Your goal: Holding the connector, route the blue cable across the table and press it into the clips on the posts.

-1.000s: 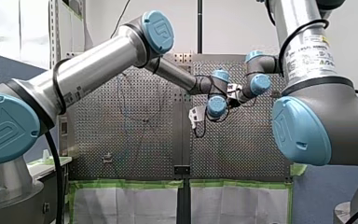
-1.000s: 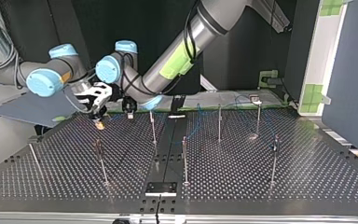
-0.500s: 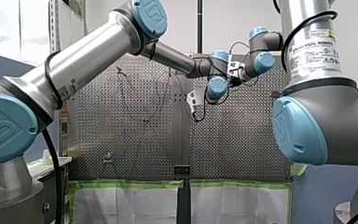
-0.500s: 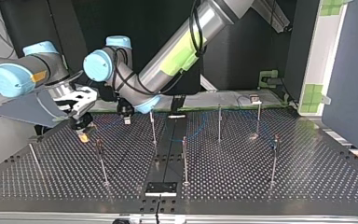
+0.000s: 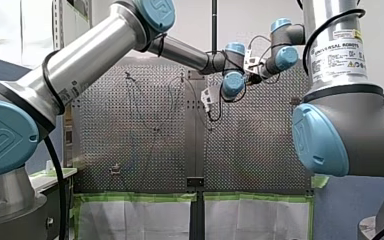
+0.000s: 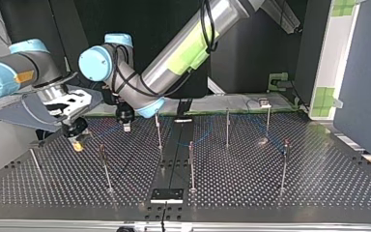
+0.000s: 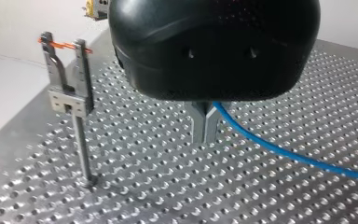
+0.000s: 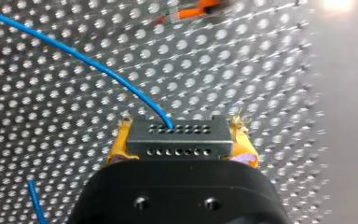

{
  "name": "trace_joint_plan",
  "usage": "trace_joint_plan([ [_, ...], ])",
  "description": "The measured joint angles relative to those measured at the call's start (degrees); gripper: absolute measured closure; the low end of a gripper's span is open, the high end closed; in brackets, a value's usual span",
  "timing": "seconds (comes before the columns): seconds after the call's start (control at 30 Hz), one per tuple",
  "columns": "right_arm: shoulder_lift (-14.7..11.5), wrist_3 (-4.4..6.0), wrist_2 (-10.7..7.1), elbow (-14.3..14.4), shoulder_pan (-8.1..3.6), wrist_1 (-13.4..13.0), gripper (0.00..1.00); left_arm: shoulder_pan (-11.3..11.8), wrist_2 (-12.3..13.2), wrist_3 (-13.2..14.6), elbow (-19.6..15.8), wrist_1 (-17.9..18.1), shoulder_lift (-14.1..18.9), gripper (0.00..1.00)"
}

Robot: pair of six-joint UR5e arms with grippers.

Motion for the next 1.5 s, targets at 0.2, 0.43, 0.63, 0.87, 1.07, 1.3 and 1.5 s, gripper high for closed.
trace_joint_plan([
  [0.2,-0.7,0.47,-1.7,-0.7,-0.58,0.2,1.0,0.1,0.0,0.1,0.2,0.0,0.9,1.0],
  [0.43,-0.8,0.53,-2.39,-0.9,-0.95,0.3,1.0,0.6,0.1,0.3,0.9,0.2,1.8,1.0],
  [0.63,-0.8,0.54,-4.36,-1.4,-1.13,0.2,1.0,1.1,0.3,0.7,3.0,0.5,1.9,1.0],
  [0.87,-0.7,1.32,-6.61,-2.2,-1.52,0.0,1.0,2.0,2.4,1.4,4.2,1.7,1.8,1.0],
  [1.07,-0.4,2.26,-6.91,-2.4,-2.11,-0.3,1.0,2.9,4.7,1.6,4.2,2.6,1.7,1.0],
  [1.3,0.7,2.44,-7.19,-3.1,-2.8,-0.5,1.0,4.0,6.7,1.7,4.1,4.4,1.5,1.0],
  [1.5,1.2,2.46,-8.58,-3.7,-3.64,-0.8,1.0,5.0,8.0,1.8,4.1,6.3,1.3,1.0],
])
